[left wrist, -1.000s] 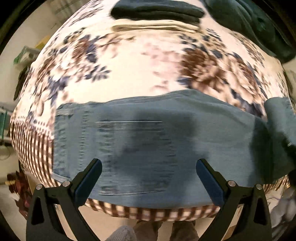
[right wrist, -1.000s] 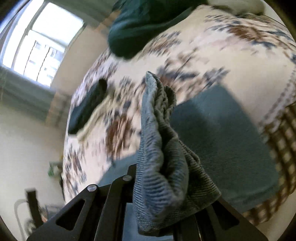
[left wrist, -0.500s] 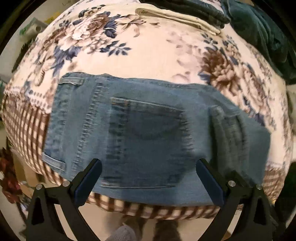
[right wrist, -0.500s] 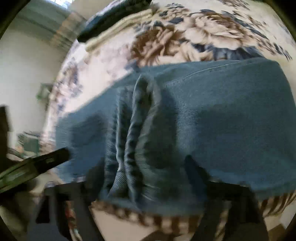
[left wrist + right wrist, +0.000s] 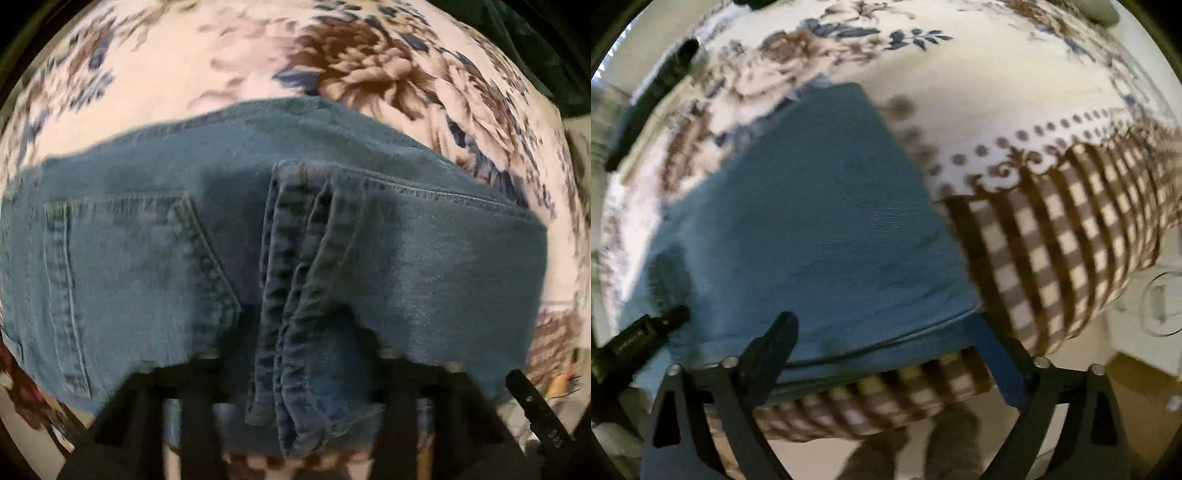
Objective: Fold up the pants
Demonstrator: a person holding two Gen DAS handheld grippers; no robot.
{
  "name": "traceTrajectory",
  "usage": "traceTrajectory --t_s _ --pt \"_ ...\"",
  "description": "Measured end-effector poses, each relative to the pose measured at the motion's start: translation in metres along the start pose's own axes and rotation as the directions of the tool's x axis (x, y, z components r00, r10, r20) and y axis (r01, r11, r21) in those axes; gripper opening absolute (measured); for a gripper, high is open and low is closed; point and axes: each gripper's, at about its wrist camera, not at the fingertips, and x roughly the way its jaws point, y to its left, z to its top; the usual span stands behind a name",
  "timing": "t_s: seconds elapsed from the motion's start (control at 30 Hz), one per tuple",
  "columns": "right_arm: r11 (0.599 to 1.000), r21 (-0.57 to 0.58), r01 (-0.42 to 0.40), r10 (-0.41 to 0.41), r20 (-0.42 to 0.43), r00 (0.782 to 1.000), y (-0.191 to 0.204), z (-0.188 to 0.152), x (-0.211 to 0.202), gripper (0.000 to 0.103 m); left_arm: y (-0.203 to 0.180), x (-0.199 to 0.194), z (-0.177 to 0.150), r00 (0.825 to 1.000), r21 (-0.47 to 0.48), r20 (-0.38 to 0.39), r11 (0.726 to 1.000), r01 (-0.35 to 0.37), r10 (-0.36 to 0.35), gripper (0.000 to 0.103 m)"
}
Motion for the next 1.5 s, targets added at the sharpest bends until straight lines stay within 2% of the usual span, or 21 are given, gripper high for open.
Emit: traceTrajectory --t_s 0.03,0.17,0.3,0.4,0.47,0.53,0.57,0.63,0.7,0.8,0.87,0.9,1.0,1.1,1.2,1.3,1.37,1.4,1.43,1.47,1.5 --pt "1.000 -0.013 0.019 -0.019 -0.007 1.000 0.004 0.002 0.004 0.098 -0.001 0.000 0.000 1.000 0.017 0.018 1.000 -0.016 0.016 0.023" --pt "0.993 -0.060 0.099 -0.099 0.009 0.995 0.018 0.006 0.012 0.098 0.003 0.005 -0.001 0.999 0.030 0.034 0.999 -0.010 0.009 0.022" --pt "0.993 -0.072 0.090 -0.090 0.010 0.996 0.025 0.014 0.013 0.098 0.005 0.005 0.001 0.999 0.012 0.035 1.000 -0.002 0.001 0.022" --pt "0.992 -0.094 0.085 -0.083 0.021 0.996 0.032 0.018 0.006 0.098 0.018 -0.011 -0.006 0.997 -0.046 0.052 0.997 0.061 -0.059 0.023" --pt "0.989 -0.123 0.081 -0.077 0.033 0.996 0.037 0.015 -0.003 0.098 0.031 -0.028 -0.009 0.993 -0.100 0.072 0.990 0.103 -0.096 0.034" --pt "0.986 -0.150 0.076 -0.071 0.038 0.997 0.044 0.015 -0.007 0.098 0.050 -0.045 -0.017 0.984 -0.170 0.099 0.972 0.161 -0.146 0.071" --pt "0.983 -0.170 0.071 -0.066 0.034 0.997 0.047 0.013 -0.010 0.098 0.059 -0.051 -0.022 0.979 -0.198 0.117 0.963 0.185 -0.164 0.078" --pt "0.980 -0.192 0.048 -0.045 0.019 0.999 0.055 0.011 -0.014 0.099 0.085 -0.068 -0.038 0.966 -0.278 0.169 0.931 0.236 -0.195 0.080" --pt "0.977 -0.210 0.030 -0.028 0.013 1.000 0.064 0.008 -0.017 0.099 0.106 -0.076 -0.055 0.959 -0.365 0.210 0.894 0.258 -0.191 0.080" --pt "0.969 -0.248 0.013 -0.012 0.005 1.000 0.088 0.001 -0.024 0.099 0.153 -0.085 -0.083 0.945 -0.531 0.284 0.793 0.297 -0.164 0.080" --pt "0.962 -0.274 0.007 -0.011 -0.014 1.000 0.099 -0.004 -0.021 0.099 0.178 -0.081 -0.104 0.938 -0.632 0.319 0.707 0.319 -0.138 0.080" --pt "0.959 -0.285 0.001 -0.007 -0.020 1.000 0.103 -0.005 -0.020 0.099 0.191 -0.076 -0.115 0.934 -0.682 0.337 0.652 0.331 -0.122 0.080" --pt "0.948 -0.318 -0.001 -0.007 -0.023 1.000 0.121 -0.008 -0.014 0.099 0.231 -0.061 -0.139 0.907 -0.779 0.410 0.480 0.404 -0.098 0.080" --pt "0.941 -0.338 0.005 -0.016 -0.030 0.999 0.133 -0.009 -0.004 0.099 0.259 -0.043 -0.146 0.885 -0.815 0.460 0.359 0.456 -0.080 0.080" --pt "0.943 -0.333 -0.002 -0.016 -0.051 0.999 0.143 -0.007 0.010 0.099 0.284 -0.020 -0.148 0.874 -0.834 0.479 0.271 0.481 -0.080 0.080" --pt "0.945 -0.328 -0.011 -0.010 -0.064 0.998 0.157 -0.005 0.022 0.099 0.301 -0.003 -0.140 0.863 -0.833 0.495 0.228 0.504 -0.099 0.080" --pt "0.944 -0.329 -0.009 -0.014 -0.065 0.998 0.165 -0.006 0.027 0.099 0.305 -0.004 -0.133 0.857 -0.823 0.508 0.246 0.513 -0.089 0.080" --pt "0.944 -0.330 -0.007 -0.015 -0.065 0.998 0.168 -0.006 0.030 0.099 0.306 -0.006 -0.128 0.853 -0.814 0.516 0.267 0.516 -0.078 0.078" --pt "0.944 -0.331 -0.005 -0.018 -0.066 0.998 0.171 -0.007 0.031 0.099 0.305 -0.008 -0.123 0.852 -0.809 0.519 0.283 0.515 -0.069 0.066" --pt "0.943 -0.333 0.002 -0.024 -0.063 0.998 0.176 -0.007 0.034 0.099 0.305 -0.011 -0.120 0.848 -0.798 0.526 0.308 0.517 -0.062 0.061" --pt "0.941 -0.337 0.015 -0.036 -0.056 0.998 0.178 -0.008 0.035 0.099 0.303 -0.011 -0.116 0.848 -0.795 0.527 0.323 0.513 -0.051 0.049"
